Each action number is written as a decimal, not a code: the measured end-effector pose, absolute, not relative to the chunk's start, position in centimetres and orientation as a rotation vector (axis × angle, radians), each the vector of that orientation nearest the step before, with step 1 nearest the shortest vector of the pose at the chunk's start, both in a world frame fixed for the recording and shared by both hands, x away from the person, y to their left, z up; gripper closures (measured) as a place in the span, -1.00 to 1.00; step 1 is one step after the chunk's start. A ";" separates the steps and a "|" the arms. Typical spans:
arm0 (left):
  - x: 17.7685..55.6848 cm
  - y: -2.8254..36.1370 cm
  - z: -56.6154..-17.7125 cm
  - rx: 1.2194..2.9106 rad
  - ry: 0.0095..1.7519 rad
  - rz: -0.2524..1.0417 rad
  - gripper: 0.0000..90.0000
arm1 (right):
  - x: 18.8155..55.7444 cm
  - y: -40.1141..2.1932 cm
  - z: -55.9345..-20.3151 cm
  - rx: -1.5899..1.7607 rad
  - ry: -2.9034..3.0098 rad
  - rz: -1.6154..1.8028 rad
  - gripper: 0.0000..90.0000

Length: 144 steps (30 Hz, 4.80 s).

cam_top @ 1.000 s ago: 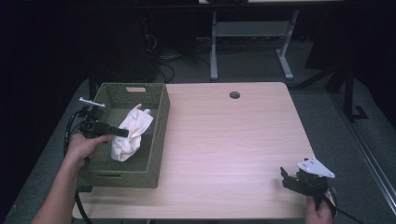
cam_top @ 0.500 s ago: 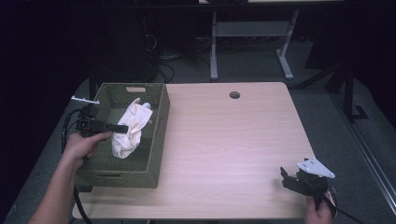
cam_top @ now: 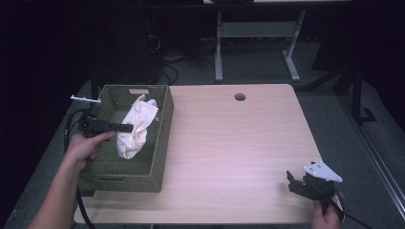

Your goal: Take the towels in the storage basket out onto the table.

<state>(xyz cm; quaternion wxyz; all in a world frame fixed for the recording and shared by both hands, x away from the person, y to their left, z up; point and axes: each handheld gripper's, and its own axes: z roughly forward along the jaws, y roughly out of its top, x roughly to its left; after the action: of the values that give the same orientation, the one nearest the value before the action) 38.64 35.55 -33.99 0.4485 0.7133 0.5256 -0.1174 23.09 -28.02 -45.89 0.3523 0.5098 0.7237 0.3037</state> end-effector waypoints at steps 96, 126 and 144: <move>40.9 17.1 -31.7 1.926 0.986 -0.427 0.57 | 22.9 -28.0 -45.4 1.306 1.855 0.803 -0.69; 42.1 11.8 -33.8 1.984 0.979 -0.462 0.56 | 22.9 -28.2 -45.4 1.309 1.855 0.807 -0.69; 42.5 8.6 -35.5 2.011 0.993 -0.463 0.55 | 22.9 -28.2 -45.3 1.309 1.852 0.817 -0.69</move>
<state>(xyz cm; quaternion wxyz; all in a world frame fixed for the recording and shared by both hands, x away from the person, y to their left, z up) 42.45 8.61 -35.50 0.4130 0.7998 0.3947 -0.1841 22.85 -28.19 -45.30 0.3575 0.5071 0.7176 0.3165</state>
